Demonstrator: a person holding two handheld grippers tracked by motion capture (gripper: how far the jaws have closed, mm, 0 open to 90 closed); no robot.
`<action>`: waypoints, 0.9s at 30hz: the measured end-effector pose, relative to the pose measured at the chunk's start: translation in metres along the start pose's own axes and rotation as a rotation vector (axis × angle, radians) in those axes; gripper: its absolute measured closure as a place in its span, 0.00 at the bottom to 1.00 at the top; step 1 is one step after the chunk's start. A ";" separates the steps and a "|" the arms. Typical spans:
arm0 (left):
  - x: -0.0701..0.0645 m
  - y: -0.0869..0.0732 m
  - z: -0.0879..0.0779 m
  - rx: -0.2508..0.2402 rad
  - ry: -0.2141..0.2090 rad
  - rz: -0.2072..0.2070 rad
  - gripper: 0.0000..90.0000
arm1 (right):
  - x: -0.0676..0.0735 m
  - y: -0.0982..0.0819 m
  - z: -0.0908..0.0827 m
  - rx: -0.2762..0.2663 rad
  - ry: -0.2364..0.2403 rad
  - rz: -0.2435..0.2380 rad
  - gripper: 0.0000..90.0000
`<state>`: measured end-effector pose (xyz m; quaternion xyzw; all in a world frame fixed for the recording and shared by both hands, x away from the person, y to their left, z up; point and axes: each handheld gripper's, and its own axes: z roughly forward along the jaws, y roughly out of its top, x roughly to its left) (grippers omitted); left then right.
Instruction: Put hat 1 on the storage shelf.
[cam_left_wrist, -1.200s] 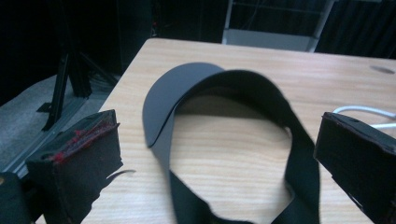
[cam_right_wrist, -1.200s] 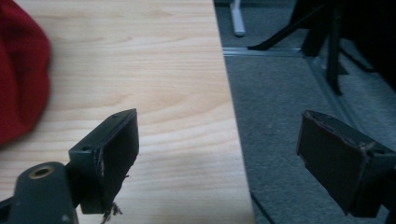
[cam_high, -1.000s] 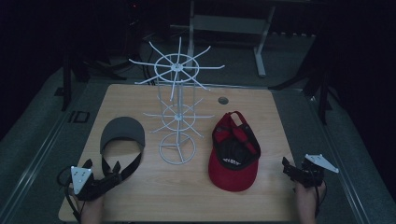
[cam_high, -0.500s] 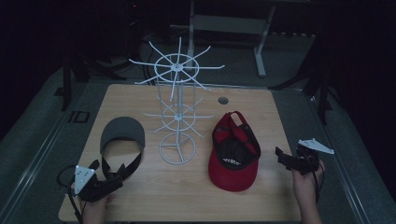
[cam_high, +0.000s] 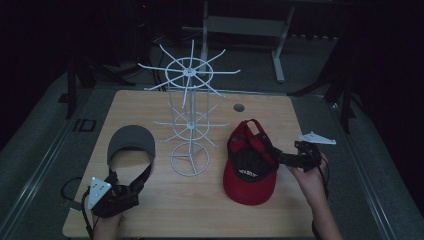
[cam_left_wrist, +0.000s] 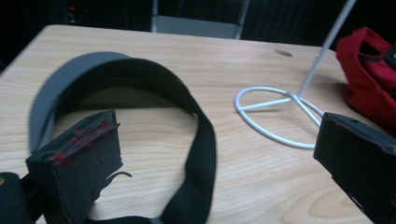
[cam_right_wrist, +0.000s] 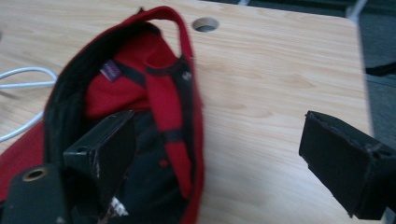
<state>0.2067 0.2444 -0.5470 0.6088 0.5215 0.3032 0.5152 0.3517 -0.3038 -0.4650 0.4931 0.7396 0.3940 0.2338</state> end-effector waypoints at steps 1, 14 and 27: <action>0.000 0.000 0.000 0.004 -0.004 0.004 0.01 | 0.000 0.000 0.000 0.000 0.000 0.000 0.12; -0.005 -0.001 0.004 0.039 -0.033 0.016 0.01 | 0.027 0.006 0.059 0.080 0.008 -0.145 0.21; -0.010 -0.002 0.006 0.060 -0.048 0.047 0.01 | 0.040 -0.007 0.094 0.187 -0.043 -0.222 0.26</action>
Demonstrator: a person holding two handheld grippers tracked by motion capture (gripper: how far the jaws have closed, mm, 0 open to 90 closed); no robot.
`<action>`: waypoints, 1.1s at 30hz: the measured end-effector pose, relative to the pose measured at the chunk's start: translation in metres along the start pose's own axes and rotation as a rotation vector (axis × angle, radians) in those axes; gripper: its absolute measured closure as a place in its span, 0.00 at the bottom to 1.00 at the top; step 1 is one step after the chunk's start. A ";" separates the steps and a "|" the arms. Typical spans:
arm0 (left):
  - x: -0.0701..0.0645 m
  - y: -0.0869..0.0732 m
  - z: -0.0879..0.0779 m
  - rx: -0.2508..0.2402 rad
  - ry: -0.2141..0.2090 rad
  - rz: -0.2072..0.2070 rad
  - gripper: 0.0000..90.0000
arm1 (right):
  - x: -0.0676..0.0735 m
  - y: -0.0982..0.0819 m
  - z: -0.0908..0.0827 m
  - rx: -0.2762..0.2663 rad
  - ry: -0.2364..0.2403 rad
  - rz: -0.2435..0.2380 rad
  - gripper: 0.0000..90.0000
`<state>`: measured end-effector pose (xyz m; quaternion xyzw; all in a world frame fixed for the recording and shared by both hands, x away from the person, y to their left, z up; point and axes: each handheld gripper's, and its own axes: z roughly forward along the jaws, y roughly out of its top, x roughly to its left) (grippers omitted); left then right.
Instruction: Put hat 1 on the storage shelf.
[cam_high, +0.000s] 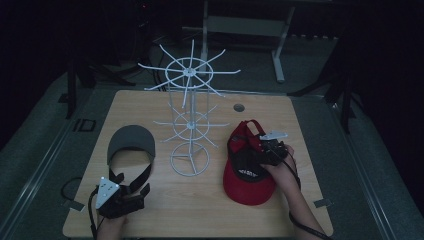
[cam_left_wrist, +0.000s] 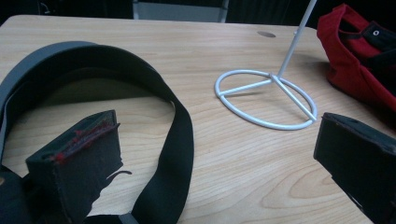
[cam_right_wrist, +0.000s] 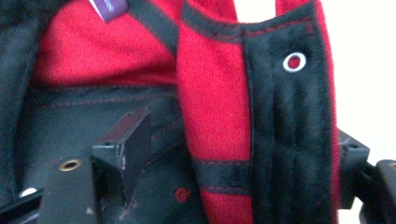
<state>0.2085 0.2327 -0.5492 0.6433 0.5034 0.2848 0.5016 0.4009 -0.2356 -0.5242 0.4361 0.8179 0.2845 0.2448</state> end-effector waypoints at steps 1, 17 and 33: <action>0.000 0.000 0.000 0.003 -0.001 -0.001 0.01 | 0.001 -0.001 0.002 0.008 -0.008 -0.002 0.29; -0.001 -0.001 0.002 0.016 -0.001 0.006 0.01 | 0.009 -0.004 0.015 0.123 -0.022 -0.141 0.91; -0.002 -0.001 0.001 0.010 -0.006 0.015 0.01 | -0.004 0.014 -0.045 -0.104 -0.014 0.035 0.95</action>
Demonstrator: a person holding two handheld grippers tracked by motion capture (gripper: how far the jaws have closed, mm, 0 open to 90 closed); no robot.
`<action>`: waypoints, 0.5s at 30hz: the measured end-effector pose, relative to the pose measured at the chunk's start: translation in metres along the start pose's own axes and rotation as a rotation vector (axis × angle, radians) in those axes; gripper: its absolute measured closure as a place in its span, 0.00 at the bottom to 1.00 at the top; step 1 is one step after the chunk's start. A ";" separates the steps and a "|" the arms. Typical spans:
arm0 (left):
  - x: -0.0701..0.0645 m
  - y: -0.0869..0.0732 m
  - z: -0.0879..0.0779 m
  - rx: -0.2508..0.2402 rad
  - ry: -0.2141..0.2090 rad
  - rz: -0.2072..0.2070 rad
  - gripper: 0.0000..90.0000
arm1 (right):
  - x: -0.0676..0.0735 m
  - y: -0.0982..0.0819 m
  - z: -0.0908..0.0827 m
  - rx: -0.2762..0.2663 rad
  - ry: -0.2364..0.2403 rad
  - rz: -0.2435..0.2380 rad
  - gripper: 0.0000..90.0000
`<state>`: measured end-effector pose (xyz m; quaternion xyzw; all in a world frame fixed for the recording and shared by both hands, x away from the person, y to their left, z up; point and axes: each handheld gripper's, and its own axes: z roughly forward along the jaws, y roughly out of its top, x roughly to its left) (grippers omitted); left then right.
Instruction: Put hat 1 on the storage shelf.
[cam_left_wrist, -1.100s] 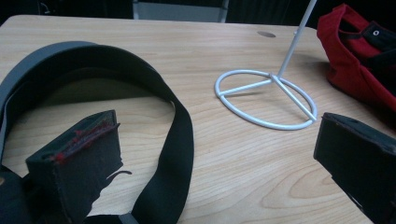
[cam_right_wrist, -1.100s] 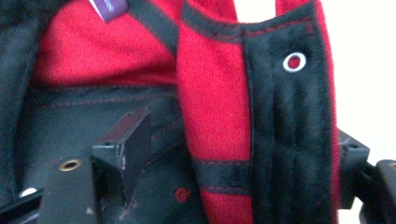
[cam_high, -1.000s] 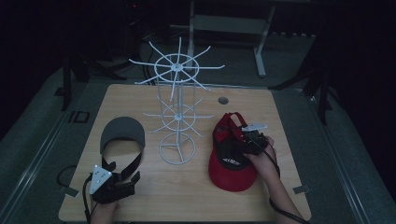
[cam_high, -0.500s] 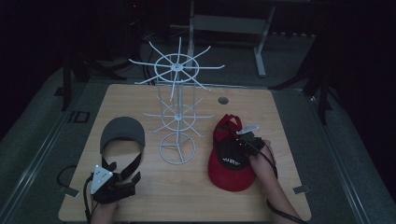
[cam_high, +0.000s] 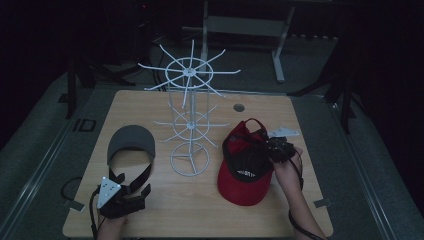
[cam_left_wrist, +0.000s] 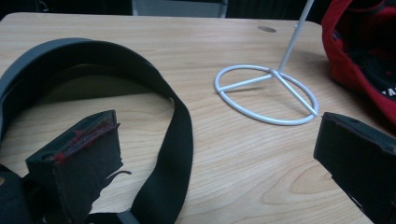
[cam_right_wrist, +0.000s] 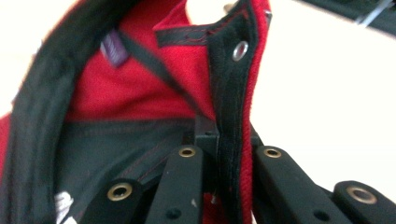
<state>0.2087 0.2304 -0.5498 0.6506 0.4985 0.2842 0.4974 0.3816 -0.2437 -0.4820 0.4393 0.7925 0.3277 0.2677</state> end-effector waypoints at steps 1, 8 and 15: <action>0.000 0.000 0.000 0.000 0.000 0.002 0.01 | 0.000 0.002 -0.005 -0.012 -0.010 0.004 0.95; 0.001 0.001 0.000 0.011 -0.002 -0.013 0.01 | 0.000 0.018 -0.038 -0.110 -0.013 0.033 0.95; -0.004 0.002 0.000 0.040 -0.006 0.043 0.01 | 0.002 0.033 -0.072 -0.201 0.002 0.023 0.95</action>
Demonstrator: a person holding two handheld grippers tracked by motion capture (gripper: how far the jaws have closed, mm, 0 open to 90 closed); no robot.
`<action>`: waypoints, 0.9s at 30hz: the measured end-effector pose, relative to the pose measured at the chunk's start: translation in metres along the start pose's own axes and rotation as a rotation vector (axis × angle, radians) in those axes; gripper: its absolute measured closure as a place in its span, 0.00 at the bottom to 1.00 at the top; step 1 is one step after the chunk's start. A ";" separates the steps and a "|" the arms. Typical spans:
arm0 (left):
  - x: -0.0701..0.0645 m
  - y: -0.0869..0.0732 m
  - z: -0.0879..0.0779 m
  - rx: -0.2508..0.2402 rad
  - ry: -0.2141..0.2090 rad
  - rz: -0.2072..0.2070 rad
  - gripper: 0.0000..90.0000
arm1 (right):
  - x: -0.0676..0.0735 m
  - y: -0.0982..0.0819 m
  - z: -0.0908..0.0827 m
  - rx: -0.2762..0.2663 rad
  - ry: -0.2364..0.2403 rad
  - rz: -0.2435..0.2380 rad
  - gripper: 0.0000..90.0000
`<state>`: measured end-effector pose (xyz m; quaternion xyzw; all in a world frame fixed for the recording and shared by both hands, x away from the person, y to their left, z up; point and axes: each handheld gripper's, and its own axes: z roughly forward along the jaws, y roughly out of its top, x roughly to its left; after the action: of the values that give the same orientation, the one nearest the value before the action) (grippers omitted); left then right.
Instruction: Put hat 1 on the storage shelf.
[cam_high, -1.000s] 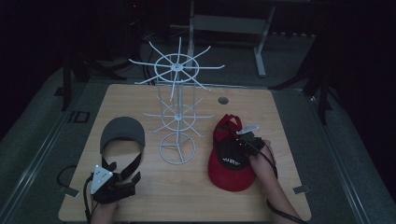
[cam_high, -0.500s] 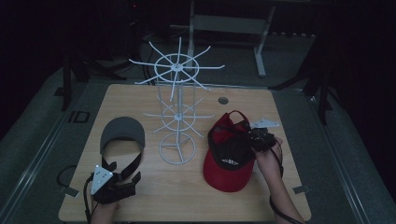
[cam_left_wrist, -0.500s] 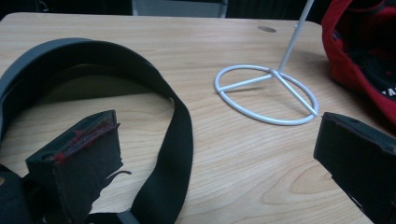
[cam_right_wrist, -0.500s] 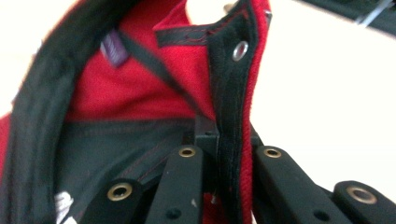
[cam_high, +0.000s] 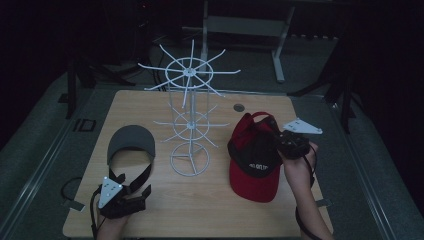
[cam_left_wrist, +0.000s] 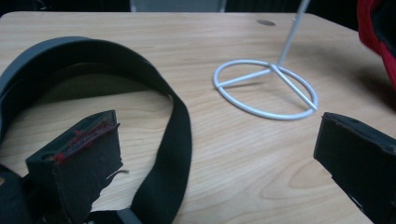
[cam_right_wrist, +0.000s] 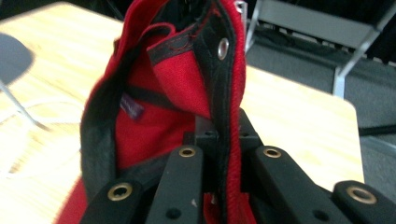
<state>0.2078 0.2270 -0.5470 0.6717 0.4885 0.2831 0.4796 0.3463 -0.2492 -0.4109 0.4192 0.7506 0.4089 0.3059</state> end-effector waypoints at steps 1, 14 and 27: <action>-0.002 0.001 0.000 0.013 -0.006 0.010 0.01 | 0.001 0.004 -0.008 -0.015 0.001 -0.006 0.95; -0.039 0.039 -0.020 -0.014 -0.214 0.068 0.03 | -0.005 0.016 -0.042 -0.074 0.006 -0.015 0.95; -0.086 0.095 -0.032 -0.065 -0.384 0.219 0.05 | -0.001 0.030 -0.076 -0.132 0.035 -0.020 0.95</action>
<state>0.1858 0.1534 -0.4400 0.7465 0.3029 0.2162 0.5517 0.2974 -0.2673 -0.3484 0.3834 0.7313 0.4617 0.3241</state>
